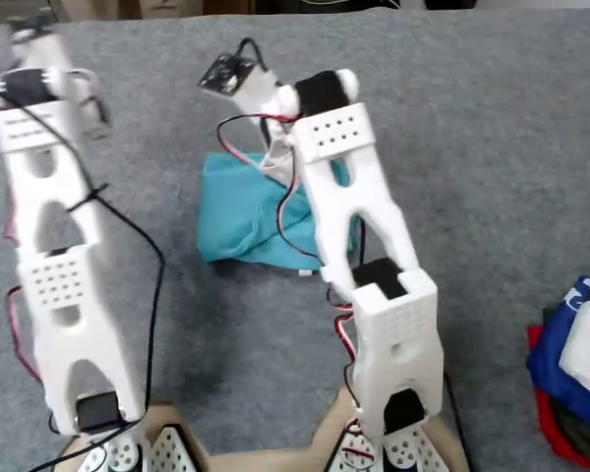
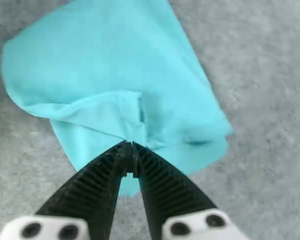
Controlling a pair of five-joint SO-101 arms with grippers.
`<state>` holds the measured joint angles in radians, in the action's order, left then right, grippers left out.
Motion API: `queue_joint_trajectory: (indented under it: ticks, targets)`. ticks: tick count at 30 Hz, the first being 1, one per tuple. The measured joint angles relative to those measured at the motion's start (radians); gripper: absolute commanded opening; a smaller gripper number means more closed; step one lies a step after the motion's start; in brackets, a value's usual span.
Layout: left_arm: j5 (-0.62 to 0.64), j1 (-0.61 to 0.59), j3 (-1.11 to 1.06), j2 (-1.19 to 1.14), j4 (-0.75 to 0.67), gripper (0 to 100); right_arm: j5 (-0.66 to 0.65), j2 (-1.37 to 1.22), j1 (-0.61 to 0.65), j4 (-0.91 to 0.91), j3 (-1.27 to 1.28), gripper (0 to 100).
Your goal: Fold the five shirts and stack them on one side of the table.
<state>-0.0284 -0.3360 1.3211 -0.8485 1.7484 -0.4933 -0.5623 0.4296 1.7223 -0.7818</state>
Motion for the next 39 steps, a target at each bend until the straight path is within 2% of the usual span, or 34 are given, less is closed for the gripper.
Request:
queue_joint_trajectory:
  ticks: [5,11,13,17,24,30,39]
  targets:
    - [-0.015,-0.115,-0.278,0.181,0.002,2,0.000,-0.002,0.055,-0.023,0.043,18.6]
    - [-0.051,-0.164,-0.672,0.433,-0.014,2,0.006,-0.057,0.072,-0.060,0.043,19.1]
    - [-0.064,-0.180,-0.772,0.517,-0.055,2,0.008,-0.104,0.072,-0.074,0.043,16.9]
    - [-0.097,-0.186,-0.965,0.669,-0.132,2,0.012,-0.160,0.063,-0.089,0.043,0.3]
    - [-0.104,-0.186,-1.292,0.875,-0.288,2,0.037,-0.160,0.006,-0.080,0.043,0.5]
    - [-0.104,-0.184,-1.410,0.988,-0.345,2,0.014,-0.160,-0.055,-0.005,0.043,0.5]
    - [-0.106,-0.183,-1.415,1.007,-0.345,2,-0.046,-0.055,-0.087,0.041,0.103,0.5]
